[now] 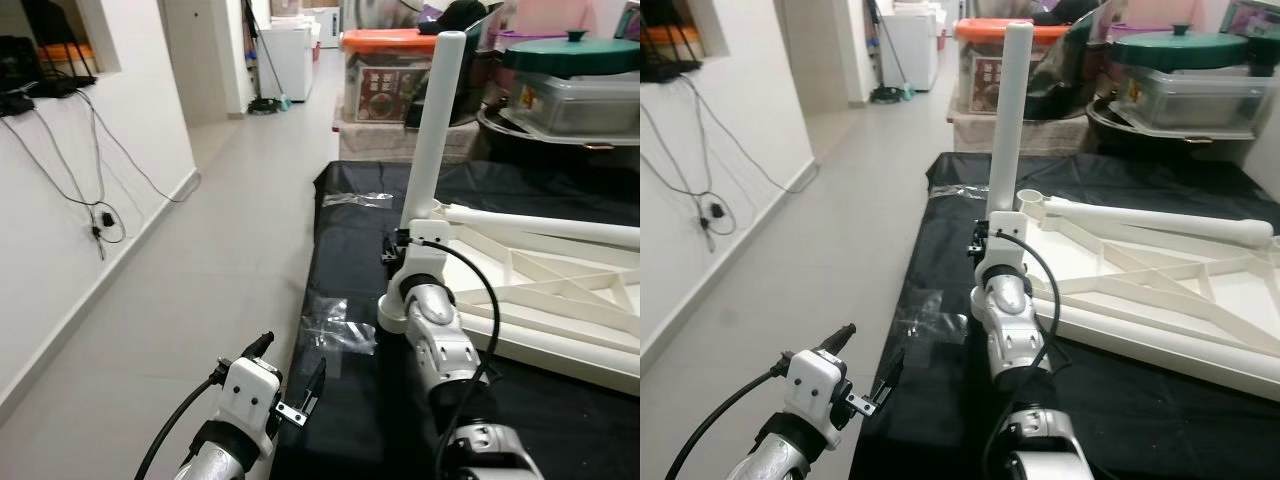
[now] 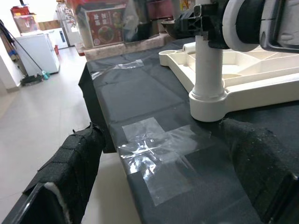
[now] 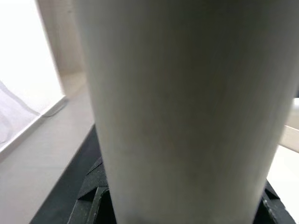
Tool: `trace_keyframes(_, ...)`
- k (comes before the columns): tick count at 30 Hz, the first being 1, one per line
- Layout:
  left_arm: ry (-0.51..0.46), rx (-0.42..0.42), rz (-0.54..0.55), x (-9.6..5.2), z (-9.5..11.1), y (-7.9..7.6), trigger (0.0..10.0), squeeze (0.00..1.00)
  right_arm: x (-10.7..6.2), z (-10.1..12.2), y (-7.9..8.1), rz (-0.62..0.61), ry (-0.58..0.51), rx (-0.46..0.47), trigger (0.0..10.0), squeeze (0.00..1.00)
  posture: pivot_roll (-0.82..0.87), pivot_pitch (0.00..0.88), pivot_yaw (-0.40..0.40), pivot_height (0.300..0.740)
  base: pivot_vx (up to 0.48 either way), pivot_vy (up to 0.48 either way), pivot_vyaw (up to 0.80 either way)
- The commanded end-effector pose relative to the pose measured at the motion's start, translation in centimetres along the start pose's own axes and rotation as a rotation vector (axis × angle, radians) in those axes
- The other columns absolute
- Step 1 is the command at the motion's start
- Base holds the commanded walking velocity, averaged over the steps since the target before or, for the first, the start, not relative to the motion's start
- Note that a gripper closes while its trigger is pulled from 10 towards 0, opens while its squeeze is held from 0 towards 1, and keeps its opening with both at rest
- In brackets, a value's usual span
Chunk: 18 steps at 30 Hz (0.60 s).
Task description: Building children table
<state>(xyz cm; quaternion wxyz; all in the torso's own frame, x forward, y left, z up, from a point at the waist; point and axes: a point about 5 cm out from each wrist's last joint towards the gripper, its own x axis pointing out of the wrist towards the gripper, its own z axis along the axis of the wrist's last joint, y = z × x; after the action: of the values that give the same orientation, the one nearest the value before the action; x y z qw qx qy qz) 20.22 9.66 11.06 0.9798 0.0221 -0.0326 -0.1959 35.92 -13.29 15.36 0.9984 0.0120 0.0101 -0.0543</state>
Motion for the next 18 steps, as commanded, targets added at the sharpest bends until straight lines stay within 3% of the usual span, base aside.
trace_keyframes(1,0.020,-0.006,0.000,-0.1,-0.4,0.0,10.0,0.00,-0.4,-2.2,-1.1,-0.072,0.109,0.029,0.0,0.00,0.01,0.000,0.011,0.740,0.000,0.000,0.00)
trace_keyframes(2,0.020,-0.006,0.000,-0.1,-0.4,0.0,10.0,0.00,-0.4,-2.2,-0.4,-0.032,0.106,0.075,7.4,0.00,0.00,0.000,0.008,0.740,0.000,0.000,0.00)
trace_keyframes(5,0.020,-0.006,-0.001,-0.1,-0.4,-0.1,10.0,0.00,-0.3,-2.1,-0.1,-0.015,0.100,0.090,7.4,0.00,0.00,0.000,0.008,0.740,0.000,0.000,0.00)
trace_keyframes(6,0.020,-0.009,0.001,0.0,-0.4,-0.1,10.0,0.00,-0.3,-1.7,0.4,0.007,0.068,0.104,10.0,0.52,-0.01,0.000,0.005,0.740,0.000,0.000,0.00)
trace_keyframes(7,0.020,-0.009,0.001,0.0,-0.4,-0.1,10.0,0.00,-0.3,-1.7,0.4,0.007,0.068,0.104,10.0,0.52,-0.01,0.000,0.005,0.740,0.000,0.000,0.00)
trace_keyframes(8,0.020,-0.012,0.001,-0.1,-0.5,-0.1,10.0,0.00,-0.2,-1.2,1.0,0.049,0.029,0.123,10.0,1.00,-0.03,0.000,0.010,0.740,0.000,0.000,0.00)
trace_keyframes(11,0.021,-0.015,-0.002,-0.1,-0.5,-0.2,10.0,0.00,0.1,-0.6,1.5,0.099,-0.017,0.134,10.0,1.00,-0.04,0.000,0.012,0.740,0.000,0.000,0.00)
trace_keyframes(12,0.021,-0.015,-0.004,-0.1,-0.5,-0.1,10.0,0.00,0.1,-0.5,2.0,0.169,-0.024,0.155,10.0,0.00,-0.04,0.000,0.022,0.740,0.000,0.000,0.00)
trace_keyframes(14,0.022,-0.012,-0.007,-0.1,-0.5,-0.1,10.0,0.00,-0.1,-0.5,3.0,0.388,-0.003,0.225,10.0,0.00,-0.03,0.000,0.024,0.740,0.000,0.000,0.00)
trace_keyframes(15,0.022,-0.012,-0.007,-0.1,-0.5,-0.1,10.0,0.00,-0.1,-0.5,3.0,0.388,-0.003,0.225,10.0,0.00,-0.03,0.000,0.024,0.740,0.000,0.000,0.00)
trace_keyframes(18,0.023,-0.009,-0.007,-0.1,-0.5,-0.1,10.0,0.00,-0.6,-0.4,3.4,0.650,0.019,0.289,10.0,0.00,-0.03,0.000,0.025,0.740,0.000,0.000,0.00)
